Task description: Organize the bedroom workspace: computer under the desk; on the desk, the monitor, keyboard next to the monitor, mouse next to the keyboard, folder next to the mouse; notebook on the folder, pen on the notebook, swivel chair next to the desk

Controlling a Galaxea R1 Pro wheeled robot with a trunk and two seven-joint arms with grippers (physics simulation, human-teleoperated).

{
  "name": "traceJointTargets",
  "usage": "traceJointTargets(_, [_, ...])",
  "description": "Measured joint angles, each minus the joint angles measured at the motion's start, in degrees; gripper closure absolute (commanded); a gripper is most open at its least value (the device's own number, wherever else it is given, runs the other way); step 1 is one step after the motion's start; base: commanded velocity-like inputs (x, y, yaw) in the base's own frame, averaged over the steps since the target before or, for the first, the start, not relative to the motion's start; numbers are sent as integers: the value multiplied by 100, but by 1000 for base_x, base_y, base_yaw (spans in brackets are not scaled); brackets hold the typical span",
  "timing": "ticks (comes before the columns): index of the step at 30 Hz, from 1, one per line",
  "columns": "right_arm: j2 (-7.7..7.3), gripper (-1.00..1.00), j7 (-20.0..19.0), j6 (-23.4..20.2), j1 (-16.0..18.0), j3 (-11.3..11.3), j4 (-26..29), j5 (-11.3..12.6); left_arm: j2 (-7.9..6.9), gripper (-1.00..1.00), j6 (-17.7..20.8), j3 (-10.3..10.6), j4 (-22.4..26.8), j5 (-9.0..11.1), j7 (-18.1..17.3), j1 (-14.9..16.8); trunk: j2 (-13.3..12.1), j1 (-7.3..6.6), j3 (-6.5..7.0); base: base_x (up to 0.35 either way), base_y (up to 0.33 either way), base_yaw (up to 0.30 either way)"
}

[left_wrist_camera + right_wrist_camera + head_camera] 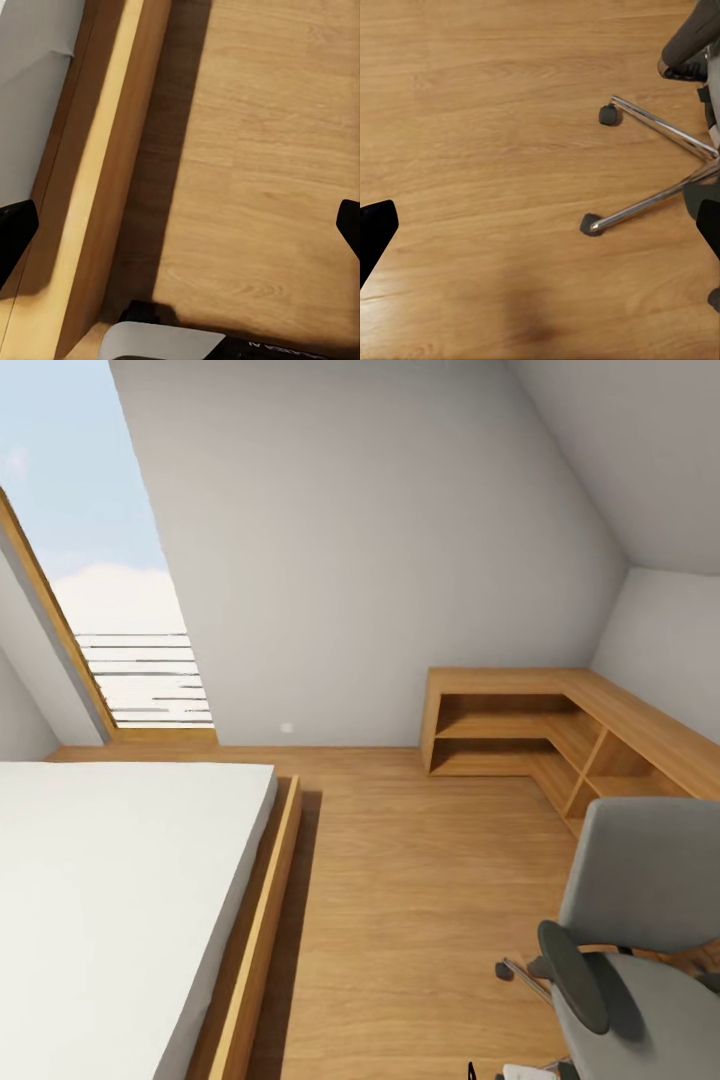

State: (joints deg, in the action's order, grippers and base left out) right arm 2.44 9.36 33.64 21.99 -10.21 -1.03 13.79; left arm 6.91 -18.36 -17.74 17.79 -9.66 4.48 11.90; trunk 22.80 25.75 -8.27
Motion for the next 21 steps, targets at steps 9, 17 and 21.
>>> traceJointTargets(9, [0, -100, 0, 0, 0, -1, 0, 0, 0, -100, 0, -10, -7, 2, -7, 0, 1, -2, 0, 193, 0, -1])
traceJointTargets(17, [0, -100, 0, 0, 0, -1, 0, 0, 0, -100, 0, -12, -9, 7, -9, 0, 1, -3, 0, 315, 0, 0])
traceJointTargets(21, [0, -100, 0, 0, 0, -1, 0, 0, 0, -100, 0, -12, -9, 5, -9, 0, 1, -3, 0, 330, 0, 0])
